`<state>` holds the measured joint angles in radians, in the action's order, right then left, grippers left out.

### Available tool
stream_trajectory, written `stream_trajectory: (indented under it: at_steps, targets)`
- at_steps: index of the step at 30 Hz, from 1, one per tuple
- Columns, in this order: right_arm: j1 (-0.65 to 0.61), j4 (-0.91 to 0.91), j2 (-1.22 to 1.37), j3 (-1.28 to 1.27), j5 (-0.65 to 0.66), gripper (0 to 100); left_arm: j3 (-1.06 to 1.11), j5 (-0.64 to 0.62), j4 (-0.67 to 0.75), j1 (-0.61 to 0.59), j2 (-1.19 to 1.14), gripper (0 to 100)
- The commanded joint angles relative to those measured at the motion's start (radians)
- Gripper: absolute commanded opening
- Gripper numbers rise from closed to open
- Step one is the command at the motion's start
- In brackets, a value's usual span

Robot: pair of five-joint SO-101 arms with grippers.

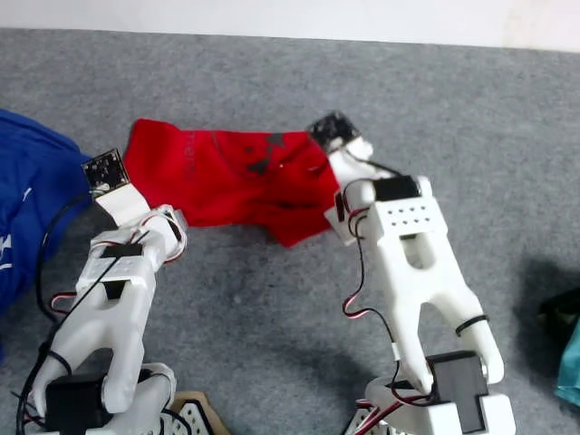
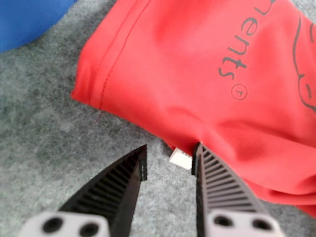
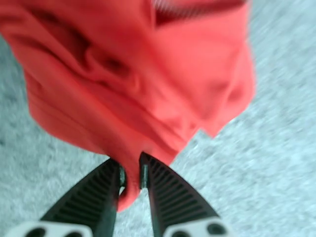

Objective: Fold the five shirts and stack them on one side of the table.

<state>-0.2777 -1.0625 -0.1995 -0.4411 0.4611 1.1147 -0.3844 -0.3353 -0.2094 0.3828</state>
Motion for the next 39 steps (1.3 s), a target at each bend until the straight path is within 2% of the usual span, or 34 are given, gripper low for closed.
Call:
stream_trajectory:
  at_steps: [1,7,21,23,27,30,35,39]
  targets:
    - [0.012,-0.025,-0.004,0.163,-0.032,0.6,-0.004,-0.006,0.015,0.018,0.035,17]
    - [0.012,-0.024,0.044,0.274,-0.034,0.6,-0.004,-0.006,0.015,0.018,0.035,17]
    - [0.019,-0.031,0.638,0.822,-0.046,0.9,-0.004,-0.006,0.015,0.018,0.035,17]
    - [0.021,-0.033,0.693,0.875,-0.046,5.4,-0.004,-0.006,0.015,0.018,0.035,17]
    - [0.024,-0.033,0.760,0.951,-0.046,21.1,-0.004,-0.006,0.015,0.018,0.035,17]
    - [0.024,-0.035,0.760,0.983,-0.046,22.7,-0.004,-0.006,0.015,0.018,0.035,17]
    - [0.024,-0.151,0.760,1.109,-0.046,22.2,-0.004,-0.006,0.015,0.018,0.035,17]
    - [0.025,-0.361,0.760,1.276,-0.046,13.4,-0.004,-0.006,0.015,0.018,0.035,17]
